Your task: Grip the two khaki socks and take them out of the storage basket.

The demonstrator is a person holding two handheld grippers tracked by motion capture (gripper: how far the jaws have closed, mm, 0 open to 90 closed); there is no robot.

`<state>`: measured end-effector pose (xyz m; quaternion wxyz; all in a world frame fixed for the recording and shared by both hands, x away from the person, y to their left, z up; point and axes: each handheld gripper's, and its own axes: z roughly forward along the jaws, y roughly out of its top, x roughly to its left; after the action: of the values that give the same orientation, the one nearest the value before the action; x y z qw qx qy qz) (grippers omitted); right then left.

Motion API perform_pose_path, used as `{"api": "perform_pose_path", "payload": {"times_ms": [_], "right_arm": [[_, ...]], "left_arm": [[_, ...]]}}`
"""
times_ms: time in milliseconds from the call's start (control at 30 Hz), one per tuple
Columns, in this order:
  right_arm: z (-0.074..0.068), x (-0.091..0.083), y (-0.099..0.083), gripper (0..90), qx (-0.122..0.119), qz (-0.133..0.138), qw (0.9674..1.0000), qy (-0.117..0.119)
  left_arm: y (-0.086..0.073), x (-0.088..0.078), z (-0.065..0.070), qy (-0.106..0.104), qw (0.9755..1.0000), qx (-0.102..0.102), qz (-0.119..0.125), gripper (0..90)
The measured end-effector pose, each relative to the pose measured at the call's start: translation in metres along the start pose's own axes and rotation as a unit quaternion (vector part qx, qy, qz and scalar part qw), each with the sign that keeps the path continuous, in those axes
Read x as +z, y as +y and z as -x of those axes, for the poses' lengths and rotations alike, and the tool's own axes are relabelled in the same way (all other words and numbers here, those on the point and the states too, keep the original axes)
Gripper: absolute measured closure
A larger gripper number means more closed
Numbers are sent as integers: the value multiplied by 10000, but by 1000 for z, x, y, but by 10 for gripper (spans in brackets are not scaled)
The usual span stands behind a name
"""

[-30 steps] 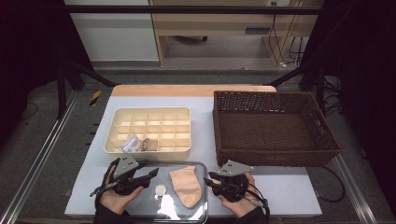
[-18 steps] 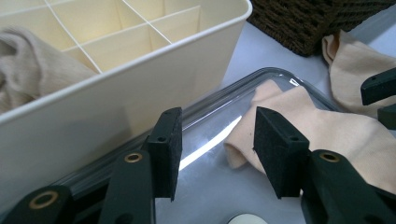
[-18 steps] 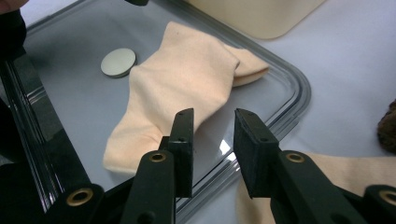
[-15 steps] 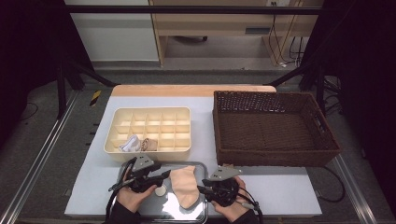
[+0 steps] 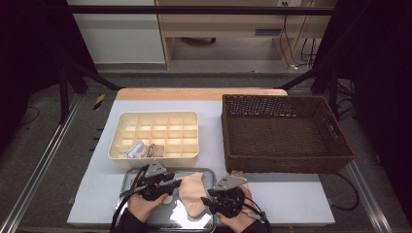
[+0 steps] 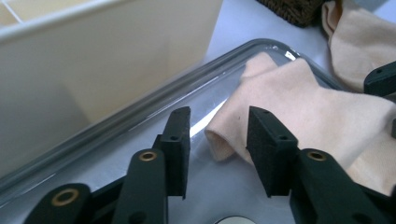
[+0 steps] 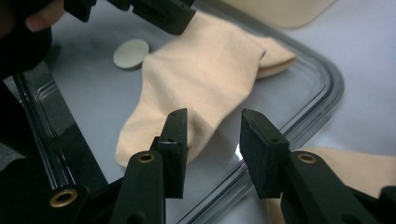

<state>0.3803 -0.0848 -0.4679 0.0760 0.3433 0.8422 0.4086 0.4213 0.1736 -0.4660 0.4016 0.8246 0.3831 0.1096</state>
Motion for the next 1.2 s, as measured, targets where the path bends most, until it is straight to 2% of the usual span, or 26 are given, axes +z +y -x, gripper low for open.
{"api": "perform_pose_path", "payload": {"times_ms": [100,233,333,433,567,633,700,833,967,1067,1200], "right_arm": [[-1,5,-3,649,5,-110,9999,32],[-2,8,-4,738,-30,-180,9998,88],[-2,7,-4,818,-62,-206,9997,129],[-1,5,-3,857,-73,-181,9997,160],[5,-3,2,872,35,-83,10000,43],[9,-5,6,876,71,-30,10000,-49],[14,-5,10,879,95,-27,9998,-173],[22,3,10,859,145,-154,9989,-425],[24,3,8,807,134,-122,9984,-536],[25,-3,9,781,173,-38,9985,-521],[26,-11,10,753,145,125,9984,-539]], "left_arm": [[-1,3,2,-69,9999,53,-76,708],[-2,2,4,-93,9999,63,-104,834],[-3,0,5,-196,9997,62,-88,857],[-3,-6,7,-236,9996,124,-45,865],[-8,-23,16,-188,9995,272,25,866],[-12,-29,21,-234,9993,304,14,866],[-16,-30,29,-210,9991,355,-54,866],[-19,-24,39,-293,9982,487,-164,862],[-19,-21,37,-335,9985,414,-146,813],[-18,-26,32,-379,9989,281,38,726],[-14,-31,25,-377,9989,116,267,655]]}}
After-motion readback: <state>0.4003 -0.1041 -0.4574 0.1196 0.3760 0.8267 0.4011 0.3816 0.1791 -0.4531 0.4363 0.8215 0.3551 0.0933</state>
